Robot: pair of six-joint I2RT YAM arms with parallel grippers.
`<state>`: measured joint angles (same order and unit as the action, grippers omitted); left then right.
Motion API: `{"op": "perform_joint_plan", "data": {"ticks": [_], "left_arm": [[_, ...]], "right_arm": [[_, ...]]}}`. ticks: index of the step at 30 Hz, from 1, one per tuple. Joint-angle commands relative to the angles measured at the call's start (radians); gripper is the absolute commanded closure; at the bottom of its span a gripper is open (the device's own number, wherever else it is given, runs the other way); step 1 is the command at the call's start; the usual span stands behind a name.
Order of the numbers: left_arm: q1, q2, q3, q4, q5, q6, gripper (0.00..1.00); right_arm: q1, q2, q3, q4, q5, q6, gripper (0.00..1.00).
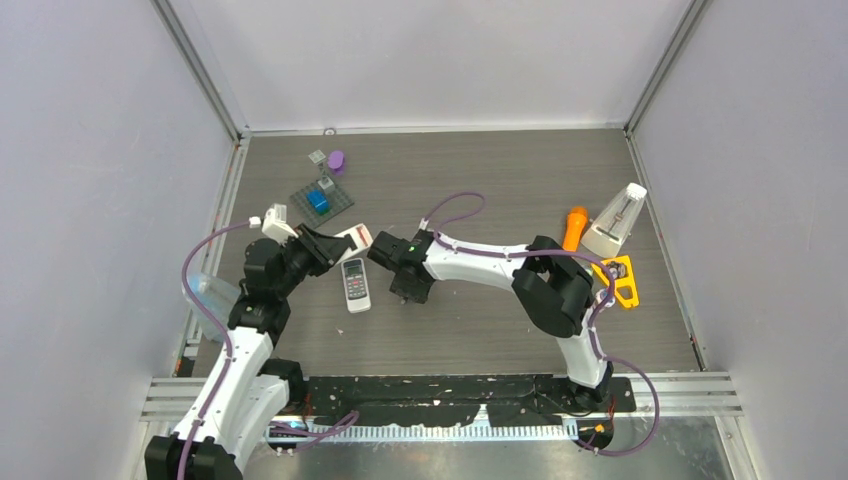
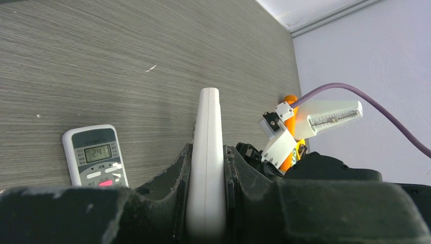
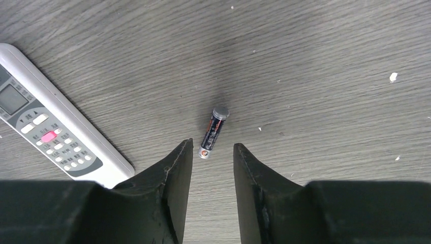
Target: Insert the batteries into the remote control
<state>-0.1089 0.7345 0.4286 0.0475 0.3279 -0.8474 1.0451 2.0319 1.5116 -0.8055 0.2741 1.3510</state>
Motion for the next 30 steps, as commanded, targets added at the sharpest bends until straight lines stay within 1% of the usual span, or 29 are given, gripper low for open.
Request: {"op": "perform_joint_plan", "data": {"ticks": [1,11,13,14,15,16,18,21,24,25,27,28,29,30], "left_arm": [[0.005,-0.01,-0.002,0.049,-0.015,0.015,1.0],[0.006,-0.005,-0.002,0.044,-0.005,0.008,1.0],[0.006,-0.009,0.0,0.026,0.001,0.008,1.0],[0.006,-0.012,0.001,0.018,0.003,0.008,1.0],[0.006,-0.016,-0.001,0.014,0.006,0.008,1.0],[0.006,-0.023,-0.005,0.009,0.01,0.007,1.0],[0.006,-0.027,-0.01,0.001,0.022,0.004,1.0],[0.006,-0.027,-0.012,-0.004,0.067,-0.011,1.0],[0.006,-0.013,-0.012,0.012,0.169,-0.035,1.0],[0.006,-0.005,-0.01,0.02,0.209,-0.047,1.0],[0.005,0.015,-0.011,0.061,0.292,-0.076,1.0],[0.006,0.031,-0.015,0.092,0.337,-0.1,1.0],[0.006,0.048,-0.021,0.141,0.379,-0.146,1.0],[0.005,0.067,-0.032,0.202,0.422,-0.201,1.0]], "right_arm": [[0.0,0.014,0.051,-0.039,0.043,0.029,0.61],[0.0,0.051,0.058,-0.021,0.032,0.018,0.66],[-0.003,0.057,0.062,-0.02,0.041,0.015,0.7],[-0.004,0.059,0.061,-0.02,0.042,0.014,0.76],[-0.005,0.057,0.06,-0.02,0.042,0.009,0.8],[-0.007,0.052,0.058,-0.02,0.043,0.006,0.88],[-0.009,0.03,0.05,-0.012,0.062,-0.02,0.94],[-0.018,-0.054,0.025,0.033,0.117,-0.112,0.95],[-0.051,-0.169,0.0,0.051,0.171,-0.22,0.95],[-0.06,-0.195,-0.007,0.053,0.187,-0.287,0.95],[-0.093,-0.27,-0.02,0.07,0.166,-0.41,0.95],[-0.118,-0.319,-0.023,0.081,0.12,-0.519,0.95],[-0.13,-0.341,-0.023,0.09,0.091,-0.571,0.95],[-0.149,-0.383,-0.022,0.095,0.022,-0.678,0.95]]}}
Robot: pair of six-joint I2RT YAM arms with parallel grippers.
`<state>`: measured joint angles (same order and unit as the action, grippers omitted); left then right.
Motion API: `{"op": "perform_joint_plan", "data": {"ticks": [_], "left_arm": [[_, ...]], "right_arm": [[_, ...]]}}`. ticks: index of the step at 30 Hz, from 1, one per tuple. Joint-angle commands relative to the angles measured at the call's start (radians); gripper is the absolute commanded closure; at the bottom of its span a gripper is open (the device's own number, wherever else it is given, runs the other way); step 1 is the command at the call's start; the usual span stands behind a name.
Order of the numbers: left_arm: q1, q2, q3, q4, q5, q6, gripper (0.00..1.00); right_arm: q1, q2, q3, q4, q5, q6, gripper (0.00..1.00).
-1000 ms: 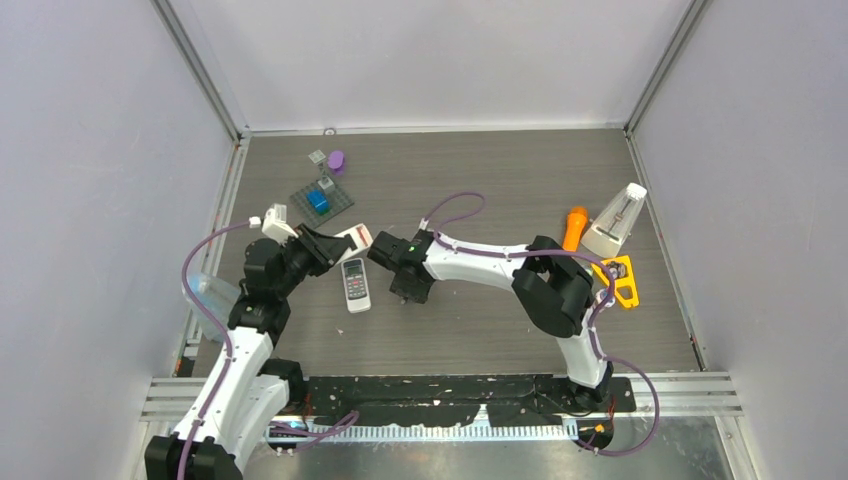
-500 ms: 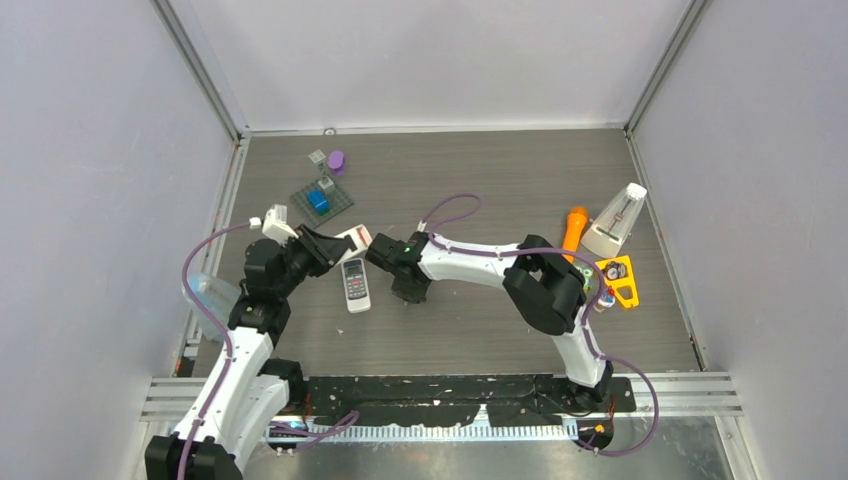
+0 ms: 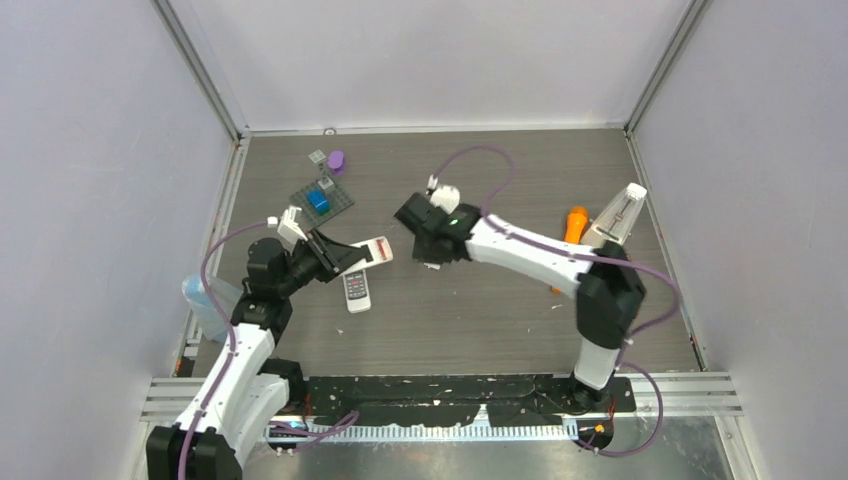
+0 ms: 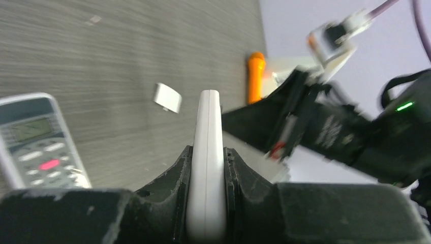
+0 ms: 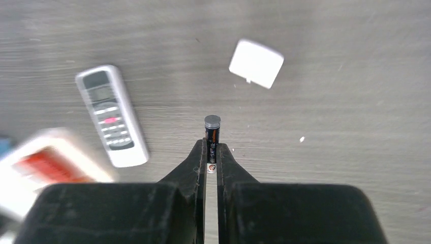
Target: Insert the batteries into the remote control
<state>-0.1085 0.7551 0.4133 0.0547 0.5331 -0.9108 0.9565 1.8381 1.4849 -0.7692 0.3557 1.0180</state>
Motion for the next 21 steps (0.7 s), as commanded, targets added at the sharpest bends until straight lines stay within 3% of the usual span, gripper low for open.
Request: {"op": "perform_joint_plan", "data": {"ticks": [1,4,8,14,21], "left_arm": [[0.003,0.067,-0.033,0.288,0.255,-0.201,1.0],[-0.005,0.127,-0.076,0.51,0.304,-0.381,1.0],[-0.031,0.174,-0.071,0.613,0.343,-0.478,1.0],[-0.033,0.202,-0.071,0.653,0.378,-0.554,1.0],[-0.033,0.216,-0.082,0.671,0.385,-0.545,1.0]], "right_arm": [[-0.076,-0.207,0.007,0.066,-0.096,-0.389,0.95],[-0.087,-0.278,0.031,0.031,-0.264,-0.518,0.95],[-0.086,-0.254,0.144,-0.138,-0.445,-0.547,0.95],[-0.028,-0.165,0.363,-0.291,-0.478,-0.577,0.95],[-0.02,-0.092,0.478,-0.396,-0.445,-0.585,0.95]]}}
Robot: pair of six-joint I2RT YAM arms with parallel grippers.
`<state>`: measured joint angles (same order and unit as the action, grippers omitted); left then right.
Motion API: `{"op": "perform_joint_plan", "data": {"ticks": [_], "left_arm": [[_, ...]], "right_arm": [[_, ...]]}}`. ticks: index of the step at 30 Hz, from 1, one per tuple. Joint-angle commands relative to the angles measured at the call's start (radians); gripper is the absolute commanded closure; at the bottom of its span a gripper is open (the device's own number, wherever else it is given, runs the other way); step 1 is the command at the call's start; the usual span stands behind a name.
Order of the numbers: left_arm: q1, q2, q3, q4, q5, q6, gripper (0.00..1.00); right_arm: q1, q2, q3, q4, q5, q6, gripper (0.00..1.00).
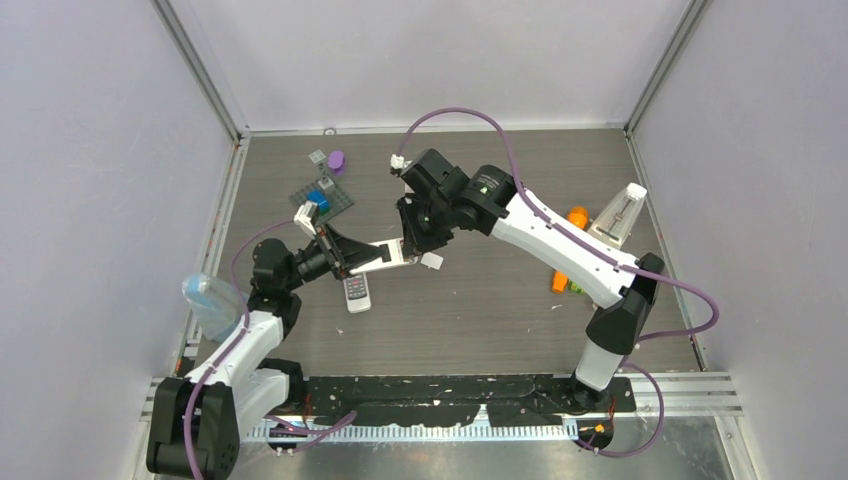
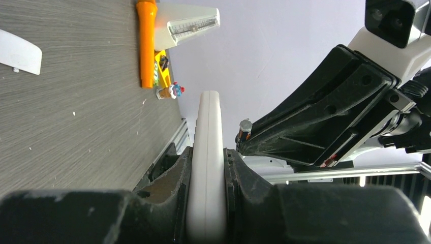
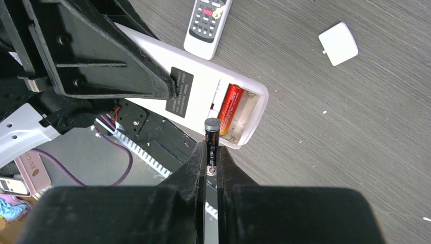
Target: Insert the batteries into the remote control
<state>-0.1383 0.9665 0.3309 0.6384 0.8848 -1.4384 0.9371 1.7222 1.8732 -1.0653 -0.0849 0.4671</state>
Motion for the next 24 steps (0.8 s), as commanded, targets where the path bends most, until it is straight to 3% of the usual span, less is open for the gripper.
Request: {"op": "perform_joint_plan", "data": {"ticks": [1,24], "left_arm": [[-0.003,0.008,-0.001,0.089,0.033,-0.014,1.0],[-0.003,0.028,-0.047,0.218,0.026,-0.043,1.0]], "right_arm": [[0.0,0.032,0.114,-0.129,-0.006,-0.037,0.95],[0.0,0.128,0.116,-0.148,0.031,0.009,0.93]]}}
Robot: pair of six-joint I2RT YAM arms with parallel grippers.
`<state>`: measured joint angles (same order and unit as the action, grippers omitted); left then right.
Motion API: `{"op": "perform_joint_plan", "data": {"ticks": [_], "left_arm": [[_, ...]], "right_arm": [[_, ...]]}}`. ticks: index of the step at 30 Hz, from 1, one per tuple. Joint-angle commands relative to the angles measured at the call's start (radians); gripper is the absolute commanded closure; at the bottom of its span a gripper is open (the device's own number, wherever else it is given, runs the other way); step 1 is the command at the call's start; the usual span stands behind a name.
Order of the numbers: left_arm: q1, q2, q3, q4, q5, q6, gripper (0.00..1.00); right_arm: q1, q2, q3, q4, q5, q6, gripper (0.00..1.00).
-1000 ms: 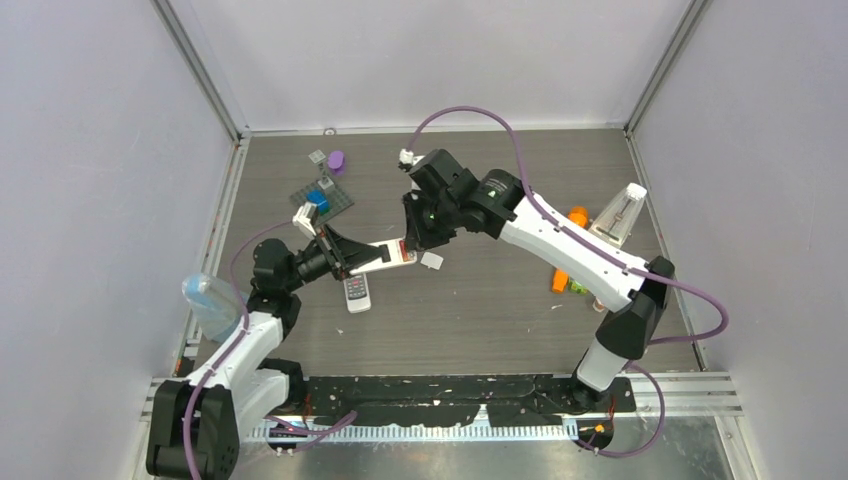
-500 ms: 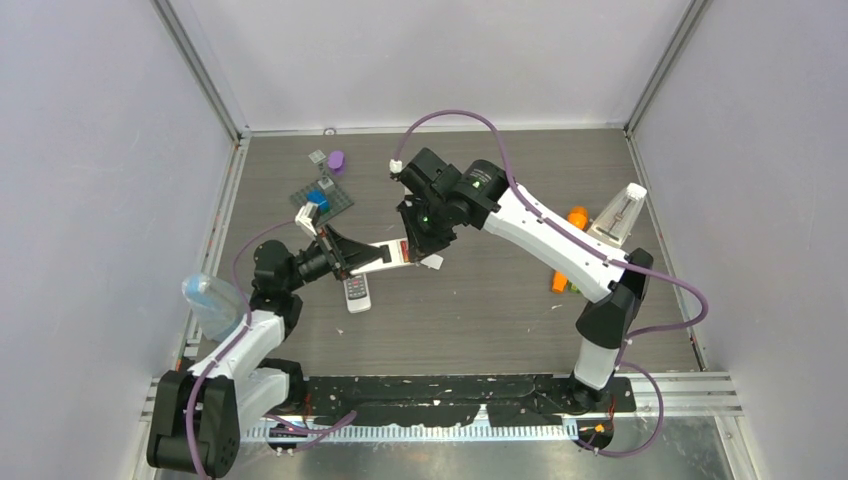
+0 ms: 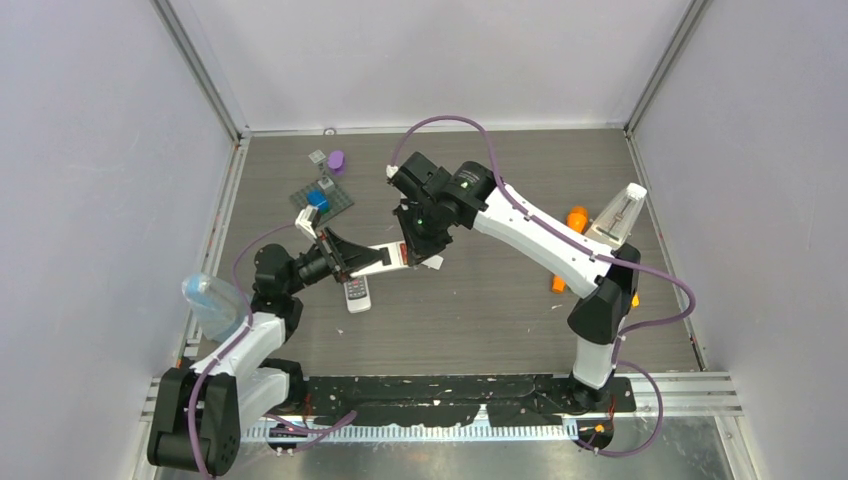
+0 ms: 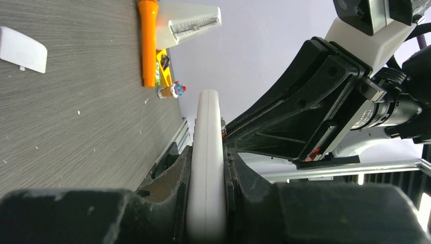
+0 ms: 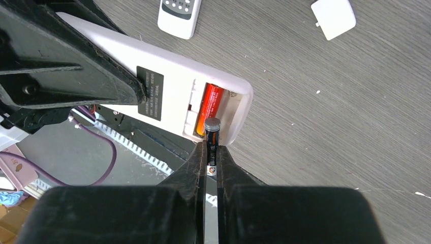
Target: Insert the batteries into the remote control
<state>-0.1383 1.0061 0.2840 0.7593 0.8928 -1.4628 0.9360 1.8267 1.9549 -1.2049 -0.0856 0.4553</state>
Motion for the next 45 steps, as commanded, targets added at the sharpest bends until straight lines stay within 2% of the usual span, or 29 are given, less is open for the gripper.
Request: {"op": "perform_joint_plan", "data": {"ticks": [1,25,37,41,45], "left_arm": [[-0.003,-0.013,-0.003,0.099,0.016,-0.019,1.0],[-0.003,-0.022,-0.019,0.1,0.003,-0.031,1.0],[-0.003,-0.008,-0.026,0.095,-0.014,-0.038,1.0],[-0.003,0.0,-0.033,0.078,-0.037,-0.083,1.0],[-0.003,0.004,-0.041,0.108,-0.06,-0.184,1.0]], "right_arm": [[0.001,0.025,0.035,-0.011,0.035,0.025,0.91],[-0.006,0.057,0.03,0.016,0.078,0.124,0.77],[-0.035,-0.023,-0.033,0.093,0.049,0.171,0.51],[-0.052,-0.139,-0.164,0.229,0.047,0.203,0.34],[-0.063,-0.306,-0.354,0.492,0.044,0.223,0.2]]}}
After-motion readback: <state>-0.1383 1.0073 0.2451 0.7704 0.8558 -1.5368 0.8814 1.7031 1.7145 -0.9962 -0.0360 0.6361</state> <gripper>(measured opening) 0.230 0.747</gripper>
